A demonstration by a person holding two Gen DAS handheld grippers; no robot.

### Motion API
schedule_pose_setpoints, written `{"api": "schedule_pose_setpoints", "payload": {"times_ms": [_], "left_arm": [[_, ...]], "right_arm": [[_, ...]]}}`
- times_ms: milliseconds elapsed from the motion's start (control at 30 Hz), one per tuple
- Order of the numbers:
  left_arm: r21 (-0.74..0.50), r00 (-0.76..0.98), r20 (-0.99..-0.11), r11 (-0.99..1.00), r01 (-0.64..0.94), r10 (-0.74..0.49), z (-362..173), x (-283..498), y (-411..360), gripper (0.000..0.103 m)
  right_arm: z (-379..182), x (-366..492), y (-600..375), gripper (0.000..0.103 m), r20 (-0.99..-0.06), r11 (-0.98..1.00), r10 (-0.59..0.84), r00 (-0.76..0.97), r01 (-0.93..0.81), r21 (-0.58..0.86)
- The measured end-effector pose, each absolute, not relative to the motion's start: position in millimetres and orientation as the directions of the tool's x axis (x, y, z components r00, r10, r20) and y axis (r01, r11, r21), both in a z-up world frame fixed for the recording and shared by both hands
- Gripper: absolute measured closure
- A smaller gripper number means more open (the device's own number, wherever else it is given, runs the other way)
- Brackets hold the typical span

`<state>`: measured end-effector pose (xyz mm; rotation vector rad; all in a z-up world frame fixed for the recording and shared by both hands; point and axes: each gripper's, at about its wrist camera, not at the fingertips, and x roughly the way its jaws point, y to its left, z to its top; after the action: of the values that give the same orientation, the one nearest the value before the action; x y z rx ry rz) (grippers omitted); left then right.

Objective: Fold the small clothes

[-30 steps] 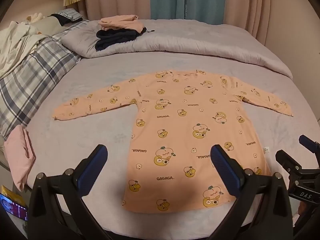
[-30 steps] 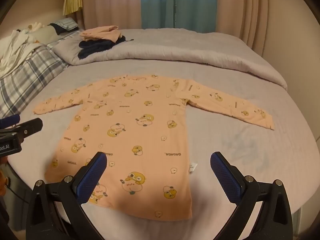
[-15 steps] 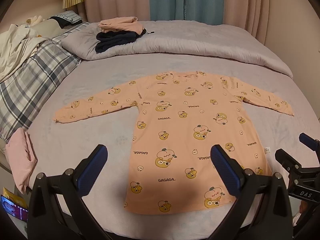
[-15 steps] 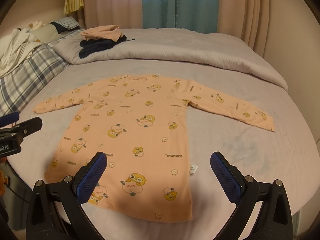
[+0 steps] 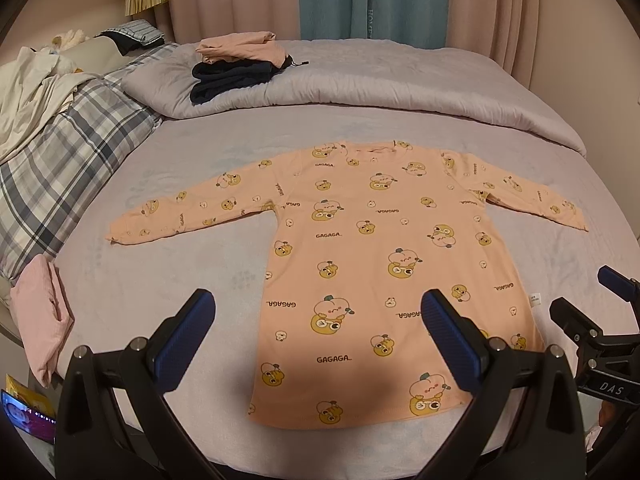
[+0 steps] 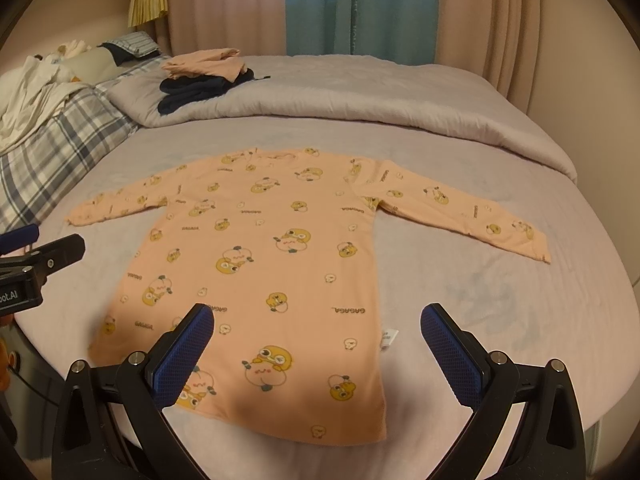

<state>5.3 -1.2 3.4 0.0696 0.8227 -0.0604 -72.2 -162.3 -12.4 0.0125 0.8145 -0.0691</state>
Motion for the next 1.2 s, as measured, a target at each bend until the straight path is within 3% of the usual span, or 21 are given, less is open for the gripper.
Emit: {"api": "schedule_pose_setpoints", "payload": {"times_ms": [1200], "left_arm": [[0.043, 0.669, -0.743, 0.995, 0.087, -0.026, -4.5, 2.3, 3.5, 0.0]], "right_arm": [[-17.3, -73.6, -159.7, 0.001, -0.733, 0.998, -0.055, 0.678, 0.066, -0.013]]}}
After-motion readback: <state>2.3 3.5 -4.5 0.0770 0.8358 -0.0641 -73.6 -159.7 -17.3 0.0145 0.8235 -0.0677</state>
